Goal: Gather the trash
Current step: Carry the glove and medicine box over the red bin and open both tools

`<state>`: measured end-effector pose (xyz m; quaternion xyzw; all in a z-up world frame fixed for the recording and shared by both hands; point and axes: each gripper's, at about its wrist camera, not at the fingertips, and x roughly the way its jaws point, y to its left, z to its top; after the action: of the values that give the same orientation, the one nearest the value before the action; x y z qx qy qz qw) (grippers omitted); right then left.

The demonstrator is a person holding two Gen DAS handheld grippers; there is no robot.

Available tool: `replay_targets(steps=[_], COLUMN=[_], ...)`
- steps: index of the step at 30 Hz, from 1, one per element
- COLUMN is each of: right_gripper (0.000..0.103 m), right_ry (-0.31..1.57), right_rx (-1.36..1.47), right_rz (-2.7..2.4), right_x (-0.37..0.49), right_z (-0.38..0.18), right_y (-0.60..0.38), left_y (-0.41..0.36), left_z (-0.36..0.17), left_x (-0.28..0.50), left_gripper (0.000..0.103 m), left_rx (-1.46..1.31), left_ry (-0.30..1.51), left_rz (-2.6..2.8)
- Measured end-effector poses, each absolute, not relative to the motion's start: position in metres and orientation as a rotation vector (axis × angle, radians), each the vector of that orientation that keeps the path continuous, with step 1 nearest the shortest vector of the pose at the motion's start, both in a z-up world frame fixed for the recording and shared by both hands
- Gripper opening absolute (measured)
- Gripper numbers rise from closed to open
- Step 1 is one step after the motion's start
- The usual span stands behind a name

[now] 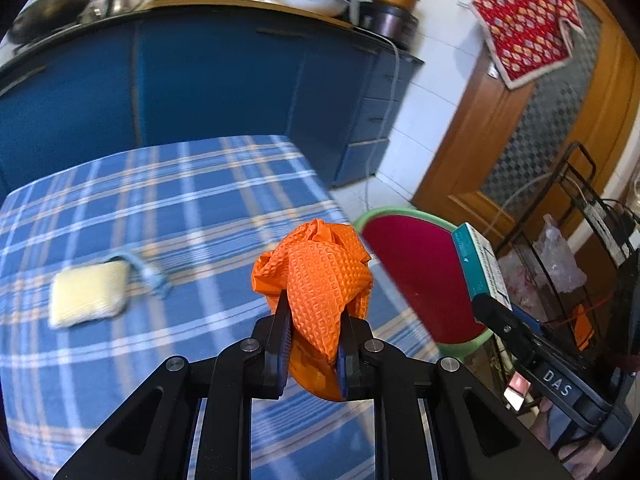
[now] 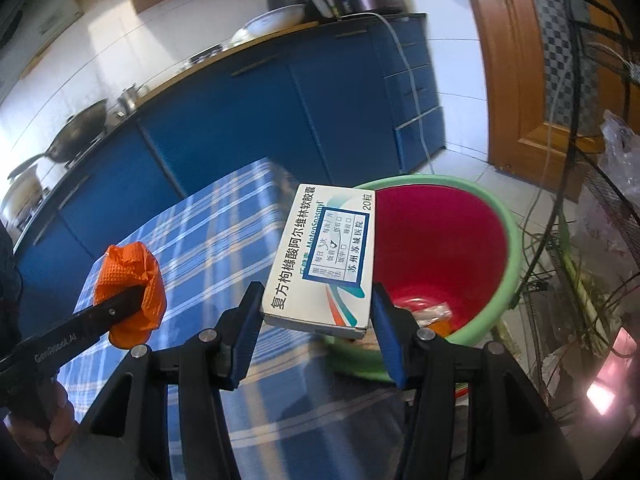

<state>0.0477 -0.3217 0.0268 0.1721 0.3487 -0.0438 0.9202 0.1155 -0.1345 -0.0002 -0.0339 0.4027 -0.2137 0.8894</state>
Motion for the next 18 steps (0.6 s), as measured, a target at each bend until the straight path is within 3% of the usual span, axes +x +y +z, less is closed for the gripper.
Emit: replay_targets(steps=[18], right_gripper=[0.056], right_ry=[0.751], right_rx=[0.433], right_rz=[-0.136], right_x=[0.067], right_z=[-0.016], right_y=[-0.395], left_y=[-0.239], left_z=[-0.021], left_x=[0.148], left_gripper=[0.019], left_rx=[0.039], left_ry=[0.861], left_rz=[-0.577])
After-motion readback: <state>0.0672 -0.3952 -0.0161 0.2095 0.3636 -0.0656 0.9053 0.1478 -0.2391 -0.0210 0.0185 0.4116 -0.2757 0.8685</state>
